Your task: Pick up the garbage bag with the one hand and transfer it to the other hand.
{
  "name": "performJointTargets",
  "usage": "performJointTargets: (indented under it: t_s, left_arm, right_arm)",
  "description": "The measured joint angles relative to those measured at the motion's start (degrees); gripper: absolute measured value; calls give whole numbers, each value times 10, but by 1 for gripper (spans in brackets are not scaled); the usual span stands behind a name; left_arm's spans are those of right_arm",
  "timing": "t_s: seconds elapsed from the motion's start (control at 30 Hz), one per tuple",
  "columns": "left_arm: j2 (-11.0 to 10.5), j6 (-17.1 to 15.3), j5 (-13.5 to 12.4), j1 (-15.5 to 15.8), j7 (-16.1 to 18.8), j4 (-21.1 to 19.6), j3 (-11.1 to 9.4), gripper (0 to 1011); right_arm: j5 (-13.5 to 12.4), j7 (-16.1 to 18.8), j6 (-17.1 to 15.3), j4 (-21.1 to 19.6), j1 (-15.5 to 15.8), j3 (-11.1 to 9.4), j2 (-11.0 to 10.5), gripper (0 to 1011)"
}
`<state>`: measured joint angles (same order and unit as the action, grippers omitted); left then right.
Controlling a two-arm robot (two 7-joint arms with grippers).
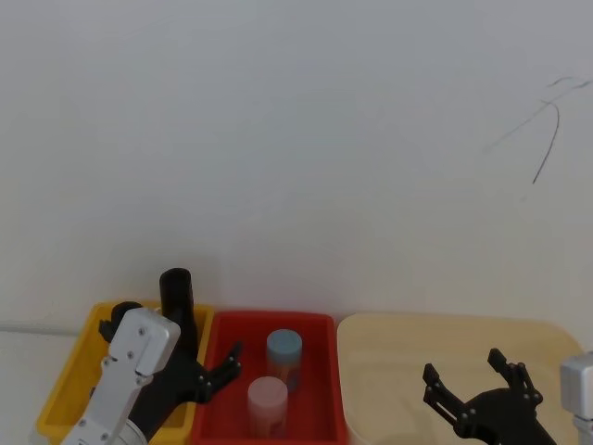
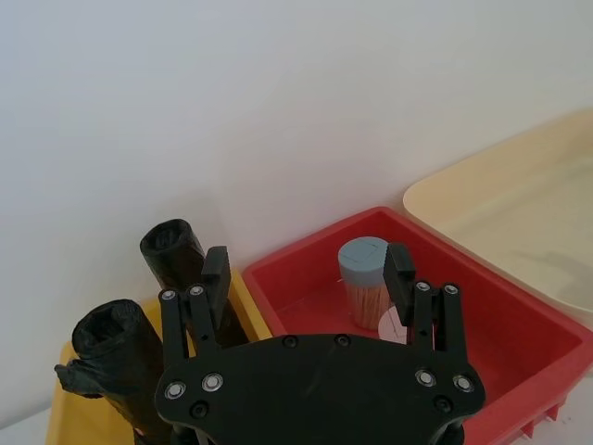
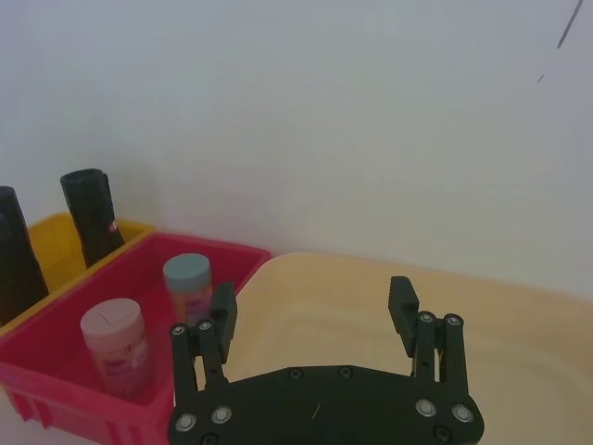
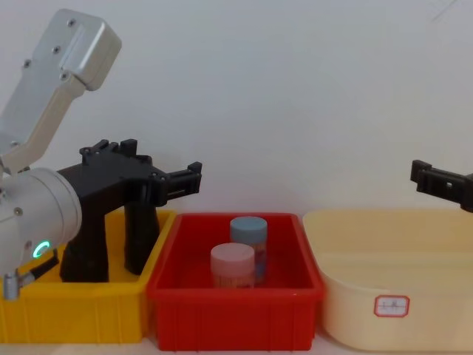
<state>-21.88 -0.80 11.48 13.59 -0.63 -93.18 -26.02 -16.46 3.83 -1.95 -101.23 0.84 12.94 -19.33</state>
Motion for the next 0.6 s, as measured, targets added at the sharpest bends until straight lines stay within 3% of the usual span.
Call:
performJointTargets:
  t_s: [0.33, 0.6]
  left_arm:
    - [-1, -1, 0, -7, -2, -5, 3, 1000]
    - [-16, -11, 23, -31, -14, -20, 26, 1000]
  right_arm:
    - [0, 0, 0, 0, 0, 0, 0, 1001]
    - [0, 0, 0, 0, 0, 0, 0, 1001]
